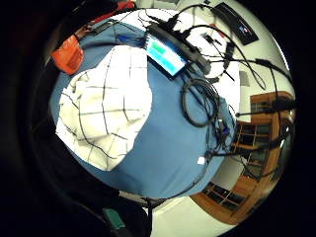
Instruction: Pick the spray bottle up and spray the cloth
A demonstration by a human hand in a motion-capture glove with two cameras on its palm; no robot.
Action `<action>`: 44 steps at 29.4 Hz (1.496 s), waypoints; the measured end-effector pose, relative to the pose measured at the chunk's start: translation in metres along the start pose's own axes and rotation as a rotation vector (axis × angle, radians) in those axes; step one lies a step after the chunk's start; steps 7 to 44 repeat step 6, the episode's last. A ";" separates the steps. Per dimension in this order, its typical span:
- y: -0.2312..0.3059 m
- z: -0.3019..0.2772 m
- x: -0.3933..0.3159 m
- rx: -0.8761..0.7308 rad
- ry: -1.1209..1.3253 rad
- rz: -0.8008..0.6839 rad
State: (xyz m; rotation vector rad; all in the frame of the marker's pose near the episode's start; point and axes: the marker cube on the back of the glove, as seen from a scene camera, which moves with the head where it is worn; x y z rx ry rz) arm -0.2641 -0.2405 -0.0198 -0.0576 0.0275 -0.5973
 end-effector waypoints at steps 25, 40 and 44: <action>0.032 -0.003 0.017 0.045 0.070 0.060; 0.032 -0.003 0.017 0.045 0.070 0.060; 0.032 -0.003 0.017 0.045 0.070 0.060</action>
